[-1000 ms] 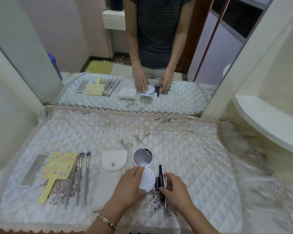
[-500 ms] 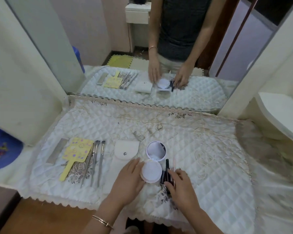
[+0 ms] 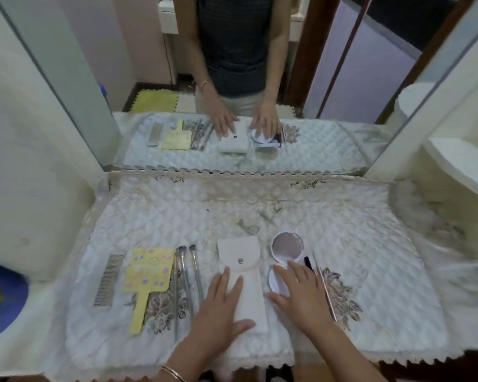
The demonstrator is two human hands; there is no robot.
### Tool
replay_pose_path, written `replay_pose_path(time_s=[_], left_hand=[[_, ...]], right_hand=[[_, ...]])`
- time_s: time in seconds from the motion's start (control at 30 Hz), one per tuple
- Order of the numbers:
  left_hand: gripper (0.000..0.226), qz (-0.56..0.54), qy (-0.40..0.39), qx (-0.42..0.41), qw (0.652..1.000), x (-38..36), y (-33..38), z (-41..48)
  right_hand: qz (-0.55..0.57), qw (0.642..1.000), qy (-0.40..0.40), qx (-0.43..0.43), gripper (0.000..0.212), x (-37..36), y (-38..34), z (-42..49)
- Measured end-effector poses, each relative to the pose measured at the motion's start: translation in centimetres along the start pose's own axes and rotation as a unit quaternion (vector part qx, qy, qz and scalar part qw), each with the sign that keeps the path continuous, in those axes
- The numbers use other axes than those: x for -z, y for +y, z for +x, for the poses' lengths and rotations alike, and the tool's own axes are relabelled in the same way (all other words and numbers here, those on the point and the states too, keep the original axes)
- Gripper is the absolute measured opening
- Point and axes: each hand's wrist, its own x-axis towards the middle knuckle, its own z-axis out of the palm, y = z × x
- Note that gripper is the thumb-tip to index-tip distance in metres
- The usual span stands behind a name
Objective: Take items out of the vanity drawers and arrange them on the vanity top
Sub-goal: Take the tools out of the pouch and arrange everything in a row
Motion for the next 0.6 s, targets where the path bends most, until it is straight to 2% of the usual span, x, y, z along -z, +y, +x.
replay_pose_path(time_s=[0.03,0.1,0.4,0.47,0.53,0.6], left_hand=[[0.093,-0.004,-0.007,-0.009,1.0,0.0,0.0,0.0],[0.084,-0.024,-0.004,-0.026,0.999,0.1,0.3,-0.2],[0.083,-0.069,0.017,-0.002,0.997,-0.1,2.0,-0.5],[0.081,-0.056,0.028,-0.004,0.998,0.1,1.5,-0.8],[0.072,-0.011,0.089,-0.03,0.996,0.9,1.0,-1.1],[0.065,0.021,0.104,-0.019,0.994,1.6,0.1,-1.3]], right_hand=[[-0.004,1.0,0.003,-0.011,0.071,-0.2,-0.1,-0.3],[-0.013,1.0,0.0,-0.02,0.051,-0.2,0.0,-0.5],[0.04,0.998,0.029,-0.031,0.06,-0.4,-0.5,-0.4],[0.03,0.998,0.06,-0.008,0.055,-1.2,-0.5,-0.5],[0.02,0.997,0.074,0.0,0.052,-2.0,-0.2,-0.6],[0.016,0.995,0.097,0.014,0.054,-1.9,-0.4,-0.6]])
